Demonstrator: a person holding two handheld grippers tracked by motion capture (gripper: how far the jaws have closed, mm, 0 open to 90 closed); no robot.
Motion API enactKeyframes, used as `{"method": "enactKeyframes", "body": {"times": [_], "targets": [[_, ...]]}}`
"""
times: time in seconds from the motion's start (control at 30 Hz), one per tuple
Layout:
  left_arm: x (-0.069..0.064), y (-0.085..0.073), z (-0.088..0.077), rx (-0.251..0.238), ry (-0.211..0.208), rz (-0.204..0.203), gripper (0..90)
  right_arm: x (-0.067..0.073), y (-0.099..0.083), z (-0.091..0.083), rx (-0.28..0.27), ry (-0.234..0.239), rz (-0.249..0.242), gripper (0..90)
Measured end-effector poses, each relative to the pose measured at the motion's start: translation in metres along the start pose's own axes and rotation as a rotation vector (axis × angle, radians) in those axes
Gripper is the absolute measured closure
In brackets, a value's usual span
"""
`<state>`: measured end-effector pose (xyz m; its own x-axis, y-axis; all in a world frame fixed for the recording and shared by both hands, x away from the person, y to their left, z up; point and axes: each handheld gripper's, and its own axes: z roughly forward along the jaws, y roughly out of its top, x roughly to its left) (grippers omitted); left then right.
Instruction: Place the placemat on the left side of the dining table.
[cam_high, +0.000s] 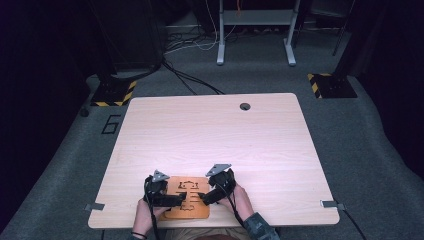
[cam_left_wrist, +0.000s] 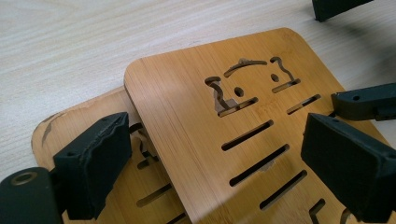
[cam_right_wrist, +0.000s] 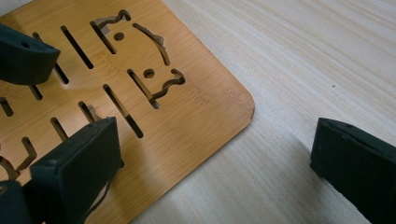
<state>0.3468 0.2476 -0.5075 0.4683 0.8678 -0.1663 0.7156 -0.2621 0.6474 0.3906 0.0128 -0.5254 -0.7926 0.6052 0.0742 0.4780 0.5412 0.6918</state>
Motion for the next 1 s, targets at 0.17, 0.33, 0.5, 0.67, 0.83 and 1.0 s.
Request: {"method": "enactKeyframes", "body": {"times": [0.17, 0.33, 0.5, 0.67, 0.83, 1.0], "targets": [[-0.0036, 0.0008, 0.0022, 0.002, 0.011, 0.014, 11.3, 0.0002, 0.0000, 0.0000, 0.000, 0.000, 0.002, 0.9], [-0.0036, 0.0011, 0.0011, 0.003, 0.029, 0.015, 15.1, 0.0001, -0.0001, 0.0002, -0.003, -0.002, 0.003, 0.8], [0.0000, 0.0008, -0.0011, -0.010, 0.024, -0.008, 22.8, 0.0000, -0.0001, 0.0003, -0.003, -0.003, 0.005, 0.5], [0.0001, 0.0018, -0.0025, -0.014, 0.030, -0.017, 25.7, -0.0001, -0.0001, 0.0002, -0.002, -0.001, 0.010, 0.4], [-0.0003, 0.0026, -0.0035, -0.025, 0.030, -0.020, 27.1, -0.0010, -0.0003, -0.0002, -0.002, 0.003, 0.007, 0.3], [0.0009, 0.0038, -0.0070, -0.029, 0.017, -0.019, 28.4, -0.0021, -0.0005, -0.0004, -0.006, 0.006, 0.008, 0.1]]}}
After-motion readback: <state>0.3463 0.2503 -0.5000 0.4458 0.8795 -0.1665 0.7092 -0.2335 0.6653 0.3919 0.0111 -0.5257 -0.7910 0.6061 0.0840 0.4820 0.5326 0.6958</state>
